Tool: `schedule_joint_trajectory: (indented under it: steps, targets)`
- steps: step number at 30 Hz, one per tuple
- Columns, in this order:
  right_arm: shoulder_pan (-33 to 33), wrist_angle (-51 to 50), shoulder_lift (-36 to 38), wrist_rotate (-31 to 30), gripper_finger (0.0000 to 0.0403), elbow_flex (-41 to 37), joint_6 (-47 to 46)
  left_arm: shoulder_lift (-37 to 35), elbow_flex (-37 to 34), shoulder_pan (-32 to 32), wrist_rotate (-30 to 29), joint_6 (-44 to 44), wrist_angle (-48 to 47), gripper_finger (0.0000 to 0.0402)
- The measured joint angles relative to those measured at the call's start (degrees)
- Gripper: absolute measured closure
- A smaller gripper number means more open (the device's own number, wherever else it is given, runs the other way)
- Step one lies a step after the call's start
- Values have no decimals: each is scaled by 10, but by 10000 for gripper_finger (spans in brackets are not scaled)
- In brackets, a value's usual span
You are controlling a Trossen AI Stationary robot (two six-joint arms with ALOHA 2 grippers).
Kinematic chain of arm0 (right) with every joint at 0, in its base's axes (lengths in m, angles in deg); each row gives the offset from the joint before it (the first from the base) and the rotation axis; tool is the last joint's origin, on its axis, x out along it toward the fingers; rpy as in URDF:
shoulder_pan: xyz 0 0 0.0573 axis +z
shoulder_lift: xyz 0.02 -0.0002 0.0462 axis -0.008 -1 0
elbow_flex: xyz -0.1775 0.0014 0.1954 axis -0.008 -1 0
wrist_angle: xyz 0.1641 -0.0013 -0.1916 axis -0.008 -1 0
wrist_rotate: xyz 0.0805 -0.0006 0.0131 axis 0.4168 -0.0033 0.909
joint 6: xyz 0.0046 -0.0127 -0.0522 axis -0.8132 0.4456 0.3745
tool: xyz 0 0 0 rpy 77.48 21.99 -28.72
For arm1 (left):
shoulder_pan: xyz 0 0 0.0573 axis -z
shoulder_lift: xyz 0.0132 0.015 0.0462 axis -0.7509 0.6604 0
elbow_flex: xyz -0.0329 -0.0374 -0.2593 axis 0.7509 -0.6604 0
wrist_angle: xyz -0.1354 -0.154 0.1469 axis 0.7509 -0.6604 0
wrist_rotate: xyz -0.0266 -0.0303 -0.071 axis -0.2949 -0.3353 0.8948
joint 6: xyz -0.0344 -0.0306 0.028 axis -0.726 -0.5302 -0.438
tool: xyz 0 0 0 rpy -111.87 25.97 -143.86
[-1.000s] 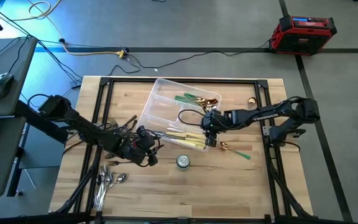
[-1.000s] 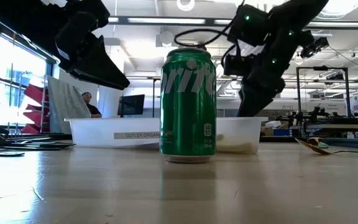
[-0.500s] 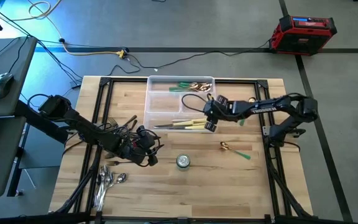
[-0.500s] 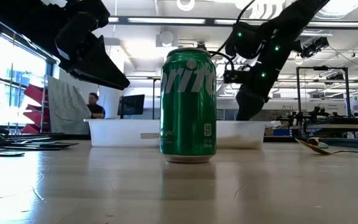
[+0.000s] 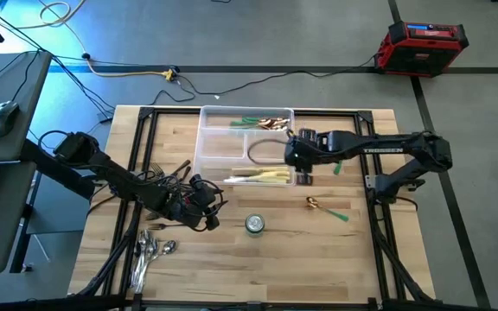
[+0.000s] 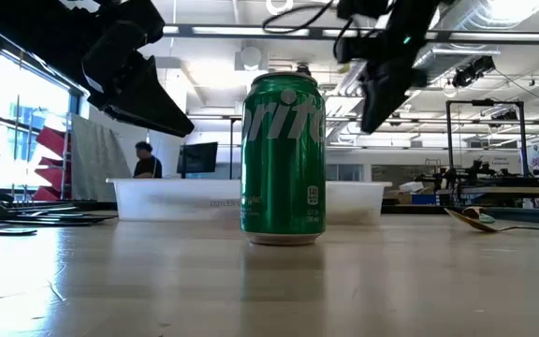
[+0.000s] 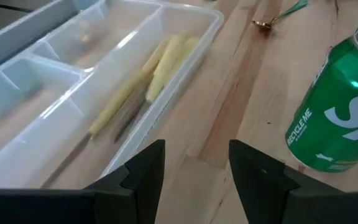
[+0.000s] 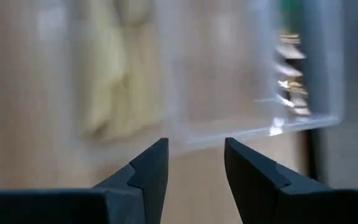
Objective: Sort silverware
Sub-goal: Put the green spoon into the silverware tray
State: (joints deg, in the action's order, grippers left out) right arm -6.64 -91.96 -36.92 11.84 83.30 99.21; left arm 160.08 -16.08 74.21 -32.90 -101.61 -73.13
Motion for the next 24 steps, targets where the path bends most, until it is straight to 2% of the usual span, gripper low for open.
schedule_joint_trajectory:
  steps: [6,13,15,18,24]
  targets:
    - [45,-112,5,89,263,-9,-48,0,0,7,1,-3,1,243]
    - [125,-74,4,191,263,-96,-88,0,0,13,0,-9,1,243]
    - [153,-57,4,196,263,-131,-104,0,0,13,0,-10,1,243]
    - [182,-6,4,156,262,-184,-185,0,0,15,0,-18,1,243]
    - [190,23,4,150,237,-258,-366,0,0,17,-1,-25,2,243]
